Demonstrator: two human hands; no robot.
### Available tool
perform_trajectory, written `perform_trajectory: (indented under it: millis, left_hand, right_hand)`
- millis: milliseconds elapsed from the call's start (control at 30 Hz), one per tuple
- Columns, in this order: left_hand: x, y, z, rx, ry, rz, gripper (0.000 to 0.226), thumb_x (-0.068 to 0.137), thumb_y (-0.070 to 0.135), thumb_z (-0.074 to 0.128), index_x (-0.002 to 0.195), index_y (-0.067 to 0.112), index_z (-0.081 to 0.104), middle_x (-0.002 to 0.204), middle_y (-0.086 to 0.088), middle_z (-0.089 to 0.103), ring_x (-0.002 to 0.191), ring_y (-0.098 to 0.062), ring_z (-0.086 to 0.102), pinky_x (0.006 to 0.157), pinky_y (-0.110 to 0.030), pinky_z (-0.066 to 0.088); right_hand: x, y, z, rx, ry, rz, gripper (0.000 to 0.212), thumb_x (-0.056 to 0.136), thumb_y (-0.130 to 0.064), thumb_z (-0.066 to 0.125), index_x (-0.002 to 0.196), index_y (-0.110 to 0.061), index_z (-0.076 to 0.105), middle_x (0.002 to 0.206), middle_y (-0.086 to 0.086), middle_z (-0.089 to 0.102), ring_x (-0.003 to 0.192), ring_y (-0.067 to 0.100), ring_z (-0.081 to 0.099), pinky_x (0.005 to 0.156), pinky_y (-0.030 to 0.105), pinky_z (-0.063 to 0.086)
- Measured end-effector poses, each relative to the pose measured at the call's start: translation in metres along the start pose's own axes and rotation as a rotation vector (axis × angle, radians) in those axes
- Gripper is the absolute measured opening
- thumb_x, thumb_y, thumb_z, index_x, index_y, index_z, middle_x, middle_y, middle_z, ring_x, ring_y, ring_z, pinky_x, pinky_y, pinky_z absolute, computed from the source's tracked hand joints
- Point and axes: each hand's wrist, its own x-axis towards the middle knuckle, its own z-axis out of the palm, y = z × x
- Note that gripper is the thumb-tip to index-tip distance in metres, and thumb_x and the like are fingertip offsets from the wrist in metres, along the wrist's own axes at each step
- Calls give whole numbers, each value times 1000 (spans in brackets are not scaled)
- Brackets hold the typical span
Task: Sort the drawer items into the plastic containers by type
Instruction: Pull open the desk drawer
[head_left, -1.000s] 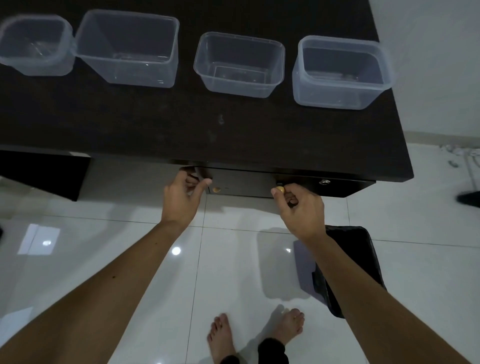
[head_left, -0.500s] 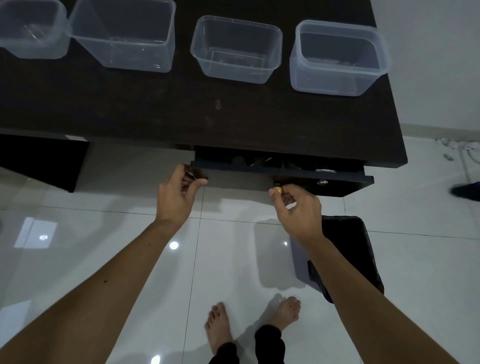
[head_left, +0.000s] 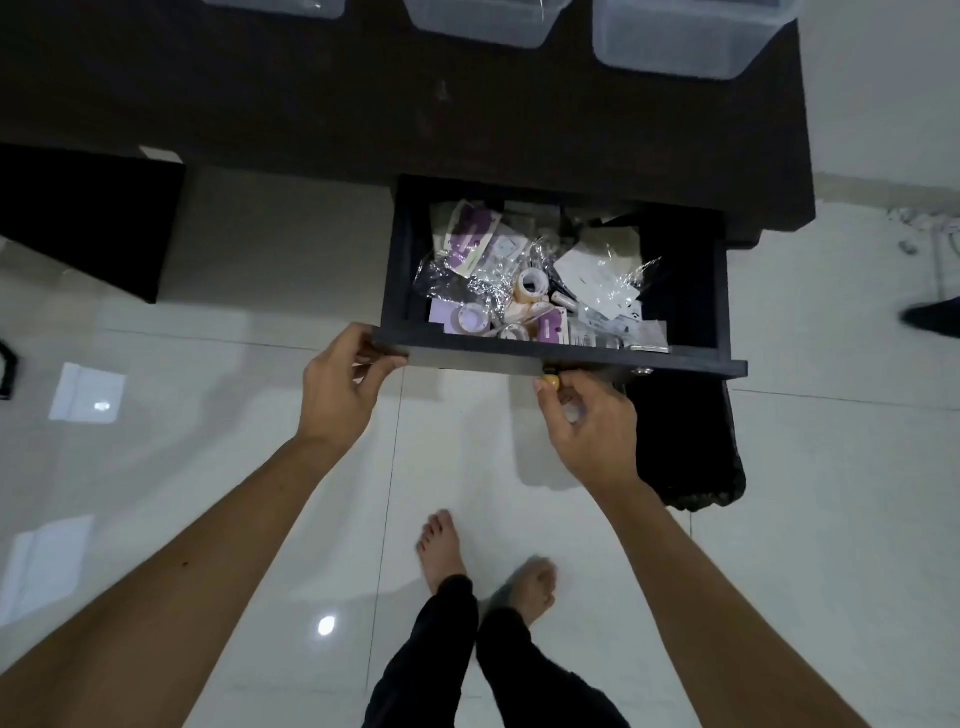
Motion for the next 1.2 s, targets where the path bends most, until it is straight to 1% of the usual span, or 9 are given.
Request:
perform_trajectory:
  millis: [167,367,467,633,800,933,1000,1100,1200]
  left_hand:
    - [-27,3,-1,11,9,-9,32,95,22,77,97,45,55,91,42,67,84,8,67,75,-6,50]
    - [-63,3,1,28,28,-1,33,96,22,76,96,45,53,89,46,65,84,14,66,76,-2,50]
    - [-80,0,6,39,26,17,23,95,22,76,102,32,56,85,32,67,83,13,66,76,0,49]
    - [-102,-5,15,24,60,-8,19,96,21,75,111,17,63,94,7,70,84,-9,67,82,-18,55]
    - [-109,-10,16,5,81,-35,18,99,18,71,114,12,64,97,1,72,89,-23,72,84,-28,58]
    - [-111,-12,18,-13,72,-35,14,99,16,71,111,19,64,96,3,73,86,-16,73,75,-9,51]
    - [-111,-13,18,-17,74,-31,18,99,13,71,108,25,63,94,7,74,80,-1,71,71,-1,47]
    - [-107,-16,15,18,67,1,17,98,8,72,109,20,67,90,18,72,75,14,67,70,1,44]
    - [-103,-17,11,46,41,6,20,97,8,72,105,25,65,81,34,69,72,17,65,69,2,42]
  right_hand:
    - [-24,0,-4,44,-21,18,22,95,-31,73,83,-13,72,72,-4,71,68,15,65,66,31,52]
    - [-51,4,-9,44,-51,52,31,96,-42,66,84,-14,72,74,-4,73,71,16,69,68,37,57]
    - [-66,9,-15,44,-48,48,32,96,-42,66,83,-13,71,74,-2,73,70,17,68,68,37,57]
    - [-83,14,-22,23,-68,35,33,97,-43,66,83,-13,71,73,-2,71,68,18,67,65,38,57]
    - [-89,13,-20,-13,-85,53,34,97,-46,66,82,-16,70,73,-3,72,69,22,69,65,39,57]
    - [-89,17,-22,-32,-122,43,34,97,-45,68,86,-13,72,77,-1,75,72,23,71,66,35,56]
    - [-89,18,-21,-29,-119,33,33,97,-43,69,87,-12,73,78,0,76,72,21,71,66,29,53]
    - [-87,18,-19,-18,-94,19,32,96,-40,71,84,-11,72,76,0,75,71,21,71,65,28,51]
    - [-85,18,-17,-17,-86,6,31,96,-38,73,81,-12,70,72,-2,73,68,21,69,65,33,54]
